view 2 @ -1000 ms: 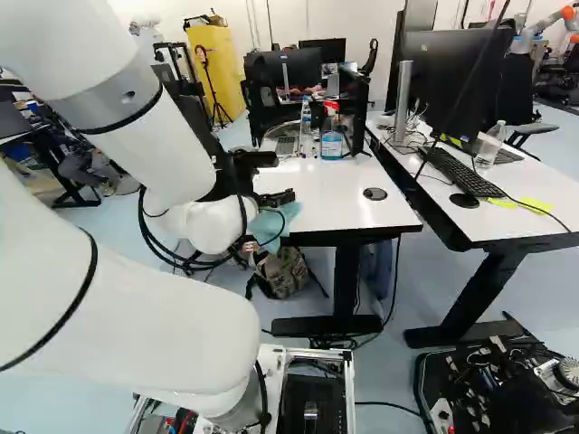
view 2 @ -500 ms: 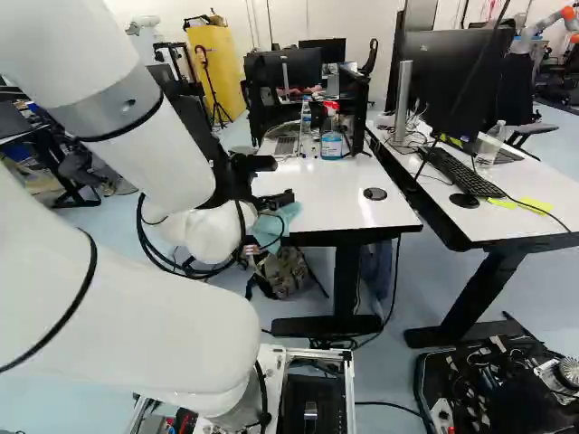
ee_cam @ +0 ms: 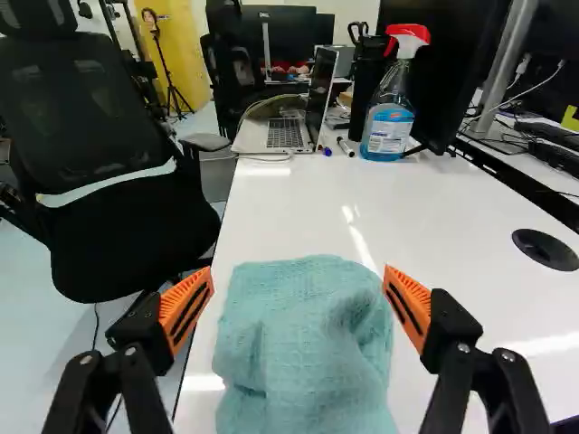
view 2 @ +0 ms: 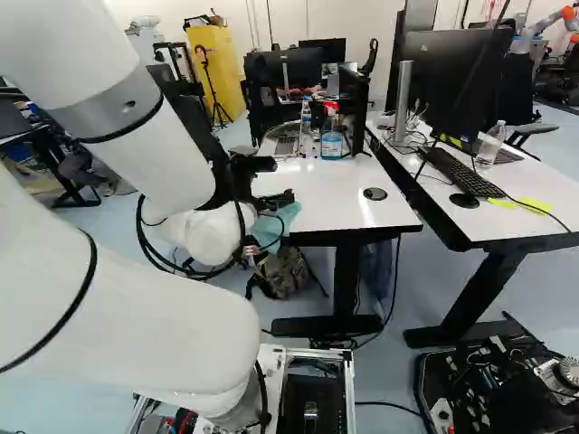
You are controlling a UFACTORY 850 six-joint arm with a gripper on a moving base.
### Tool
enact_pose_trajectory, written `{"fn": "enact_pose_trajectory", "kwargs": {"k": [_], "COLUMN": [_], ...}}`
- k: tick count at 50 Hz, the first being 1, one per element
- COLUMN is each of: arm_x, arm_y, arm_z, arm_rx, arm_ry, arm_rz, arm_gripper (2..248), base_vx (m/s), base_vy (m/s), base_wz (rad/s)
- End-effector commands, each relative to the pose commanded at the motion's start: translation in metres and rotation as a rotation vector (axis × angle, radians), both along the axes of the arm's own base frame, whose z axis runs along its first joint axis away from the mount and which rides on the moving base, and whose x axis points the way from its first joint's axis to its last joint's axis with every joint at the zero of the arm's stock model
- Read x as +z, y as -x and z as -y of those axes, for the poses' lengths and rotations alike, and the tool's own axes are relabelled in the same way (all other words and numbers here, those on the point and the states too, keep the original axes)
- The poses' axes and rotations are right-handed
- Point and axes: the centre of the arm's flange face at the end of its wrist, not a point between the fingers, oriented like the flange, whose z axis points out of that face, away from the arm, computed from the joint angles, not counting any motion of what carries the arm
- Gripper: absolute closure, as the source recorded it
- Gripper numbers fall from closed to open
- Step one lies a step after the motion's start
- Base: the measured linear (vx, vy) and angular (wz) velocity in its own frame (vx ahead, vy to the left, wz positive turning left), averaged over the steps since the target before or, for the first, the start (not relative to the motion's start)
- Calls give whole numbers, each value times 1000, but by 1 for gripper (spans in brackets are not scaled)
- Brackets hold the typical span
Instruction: Clean the table with the green towel
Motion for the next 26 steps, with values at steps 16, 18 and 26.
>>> {"fn": "enact_pose_trajectory", "kwargs": {"k": [16,18,26], "arm_x": [0,0,0], "arm_y": [0,0,0], "arm_z": [0,0,0], "arm_rx": [0,0,0], "arm_ry": [0,0,0], "arm_rz": [0,0,0], "arm_gripper": [3,3,3], "base_vx": [0,0,0], "base_vy": [0,0,0], "base_wz": [0,0,0]}}
